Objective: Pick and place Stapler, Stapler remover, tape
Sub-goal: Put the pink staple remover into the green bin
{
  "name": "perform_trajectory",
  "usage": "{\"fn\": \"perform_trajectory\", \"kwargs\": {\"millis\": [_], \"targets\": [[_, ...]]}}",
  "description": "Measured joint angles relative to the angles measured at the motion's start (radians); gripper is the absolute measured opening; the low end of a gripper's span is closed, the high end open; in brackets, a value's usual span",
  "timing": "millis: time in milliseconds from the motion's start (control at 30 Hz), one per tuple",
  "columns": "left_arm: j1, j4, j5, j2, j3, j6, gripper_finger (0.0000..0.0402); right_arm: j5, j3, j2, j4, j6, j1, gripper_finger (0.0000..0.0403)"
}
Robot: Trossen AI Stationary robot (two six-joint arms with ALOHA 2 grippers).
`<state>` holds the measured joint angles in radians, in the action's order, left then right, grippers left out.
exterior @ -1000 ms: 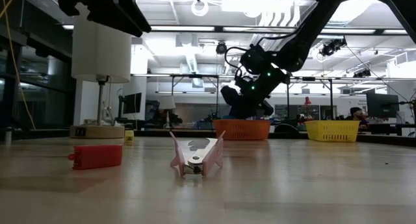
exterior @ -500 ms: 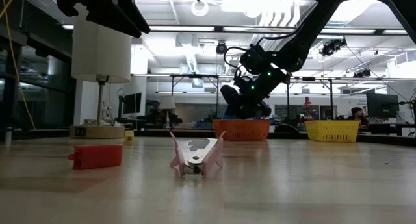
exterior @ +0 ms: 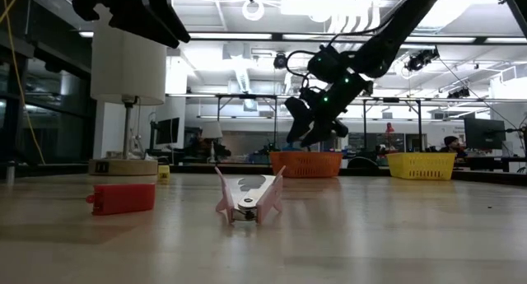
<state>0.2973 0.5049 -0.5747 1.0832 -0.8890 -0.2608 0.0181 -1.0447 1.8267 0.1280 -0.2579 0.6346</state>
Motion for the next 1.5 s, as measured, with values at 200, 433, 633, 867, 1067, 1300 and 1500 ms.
{"fn": "perform_trajectory", "kwargs": {"millis": [200,433,633,867,1067,1300,1500], "targets": [[0.0,0.001,0.008,0.0,0.0,0.005,0.0217,-0.019,0.0,-0.036,-0.148,0.003,-0.004,0.0236],[0.0,0.003,0.008,0.0,0.0,0.011,0.0217,0.089,-0.001,-0.093,-0.1,0.041,-0.035,0.0236],[0.0,0.004,0.008,0.0,0.0,0.011,0.0217,0.116,-0.002,-0.104,-0.035,0.025,-0.065,0.0236],[0.0,0.077,0.014,0.0,0.0,0.056,0.0217,-0.032,-0.002,-0.107,-0.04,0.08,-0.153,0.0236],[0.0,0.133,-0.007,0.0,0.0,0.118,0.0217,-0.059,-0.002,-0.118,-0.034,0.133,-0.29,0.0236],[-0.003,0.204,-0.081,0.054,0.001,0.288,0.0217,-0.035,-0.001,-0.118,-0.036,0.085,-0.455,0.0236],[-0.002,0.263,-0.071,0.126,0.001,0.294,0.0217,0.074,-0.001,-0.118,-0.051,0.076,-0.591,0.0236]]}}
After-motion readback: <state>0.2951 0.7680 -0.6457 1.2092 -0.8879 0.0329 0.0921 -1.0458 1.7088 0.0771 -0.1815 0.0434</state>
